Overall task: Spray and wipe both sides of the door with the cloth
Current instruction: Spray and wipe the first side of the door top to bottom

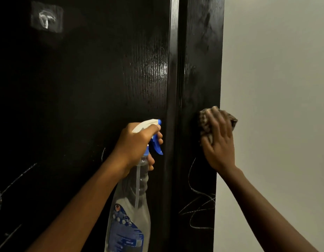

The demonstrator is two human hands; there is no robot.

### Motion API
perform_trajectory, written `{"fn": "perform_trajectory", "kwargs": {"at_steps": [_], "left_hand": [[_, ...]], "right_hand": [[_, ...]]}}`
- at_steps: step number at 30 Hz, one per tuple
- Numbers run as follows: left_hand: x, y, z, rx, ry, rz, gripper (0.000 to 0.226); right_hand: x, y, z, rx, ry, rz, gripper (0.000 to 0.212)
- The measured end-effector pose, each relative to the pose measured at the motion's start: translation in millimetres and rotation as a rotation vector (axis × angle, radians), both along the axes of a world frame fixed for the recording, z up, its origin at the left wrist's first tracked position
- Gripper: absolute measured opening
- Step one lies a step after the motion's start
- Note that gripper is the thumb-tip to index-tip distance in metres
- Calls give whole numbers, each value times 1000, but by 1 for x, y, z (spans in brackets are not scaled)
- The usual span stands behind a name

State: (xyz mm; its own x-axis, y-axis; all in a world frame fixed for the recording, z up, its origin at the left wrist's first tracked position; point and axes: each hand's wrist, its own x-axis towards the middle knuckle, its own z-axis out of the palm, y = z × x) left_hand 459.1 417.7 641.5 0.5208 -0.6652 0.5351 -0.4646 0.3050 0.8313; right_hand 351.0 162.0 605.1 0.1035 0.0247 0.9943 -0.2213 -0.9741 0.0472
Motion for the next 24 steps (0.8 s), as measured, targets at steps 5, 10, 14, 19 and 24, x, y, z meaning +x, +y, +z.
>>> {"fn": "perform_trajectory", "kwargs": {"at_steps": [5, 10, 14, 19, 24], "left_hand": [[-8, -12, -31, 65, -66, -12, 31], [-18, -22, -60, 104, -107, -31, 31], [-21, -26, -79, 142, -102, -46, 34], [-19, -23, -94, 170, -128, -6, 42], [-10, -11, -108, 88, -107, 85, 38]], "right_hand": [[3, 9, -27, 223, 9, 124, 66], [-13, 14, -55, 440, 40, 417, 60], [-12, 23, -62, 527, 8, 491, 62], [6, 31, -65, 504, -65, 401, 61], [28, 46, -104, 273, -40, 44, 65]]}}
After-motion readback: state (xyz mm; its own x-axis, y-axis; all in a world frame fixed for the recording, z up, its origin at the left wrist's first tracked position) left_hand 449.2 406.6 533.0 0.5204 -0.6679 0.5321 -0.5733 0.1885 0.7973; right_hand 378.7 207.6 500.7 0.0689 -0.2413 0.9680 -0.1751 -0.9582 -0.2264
